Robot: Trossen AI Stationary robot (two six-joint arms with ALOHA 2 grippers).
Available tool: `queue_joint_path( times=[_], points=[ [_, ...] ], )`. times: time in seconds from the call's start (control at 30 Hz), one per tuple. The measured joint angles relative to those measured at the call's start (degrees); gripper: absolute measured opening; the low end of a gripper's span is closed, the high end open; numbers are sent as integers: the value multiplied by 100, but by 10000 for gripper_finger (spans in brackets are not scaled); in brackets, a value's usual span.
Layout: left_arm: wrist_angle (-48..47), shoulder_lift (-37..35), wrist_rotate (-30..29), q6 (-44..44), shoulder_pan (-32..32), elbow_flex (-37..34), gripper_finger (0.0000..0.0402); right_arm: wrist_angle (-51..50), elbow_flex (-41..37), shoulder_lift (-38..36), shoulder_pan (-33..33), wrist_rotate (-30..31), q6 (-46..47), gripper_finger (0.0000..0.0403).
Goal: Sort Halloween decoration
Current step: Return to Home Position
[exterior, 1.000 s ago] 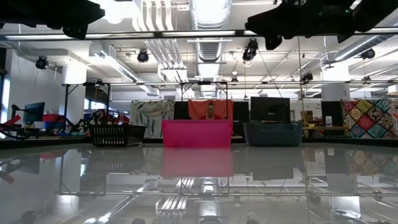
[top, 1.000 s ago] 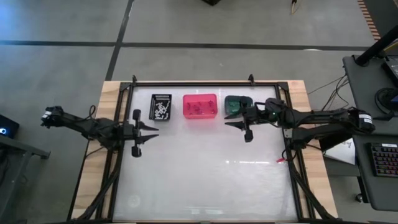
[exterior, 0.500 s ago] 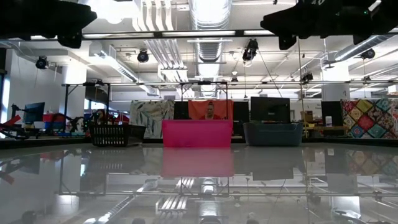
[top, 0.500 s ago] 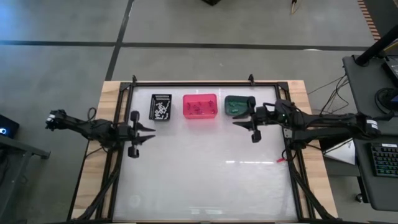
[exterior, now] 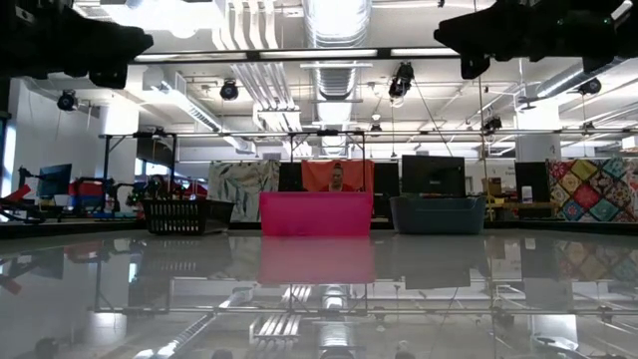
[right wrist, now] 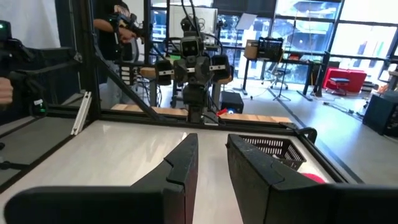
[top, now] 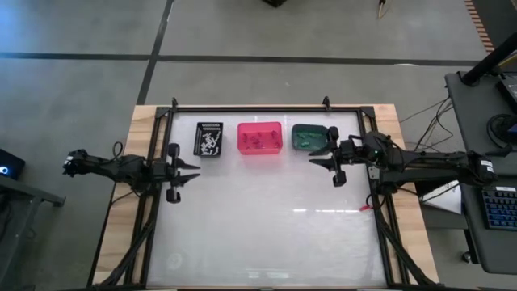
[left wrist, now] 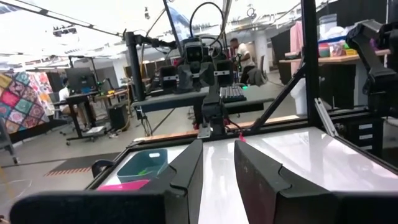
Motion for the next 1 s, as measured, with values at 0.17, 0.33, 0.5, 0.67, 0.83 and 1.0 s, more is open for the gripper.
queue_joint_path(
  times=[0.17,0.33,0.5,0.67,0.83,1.0],
  points=[
    [-10,-405,0,-87,0,-273,74,16,-305,-364,0,0,47,79],
    [35,-518,0,-205,4,-474,74,8,-643,-858,0,0,135,76],
    [39,-527,59,-430,9,-554,74,9,-1023,-1498,0,0,201,75],
    [46,-529,131,-436,13,-558,74,-87,-1397,-2210,-1,2,228,76],
    [48,-529,127,-527,13,-558,74,-517,-1656,-2971,-77,20,228,77],
    [42,-527,129,-602,12,-557,74,-781,-2061,-3631,-87,15,173,77]
  ],
)
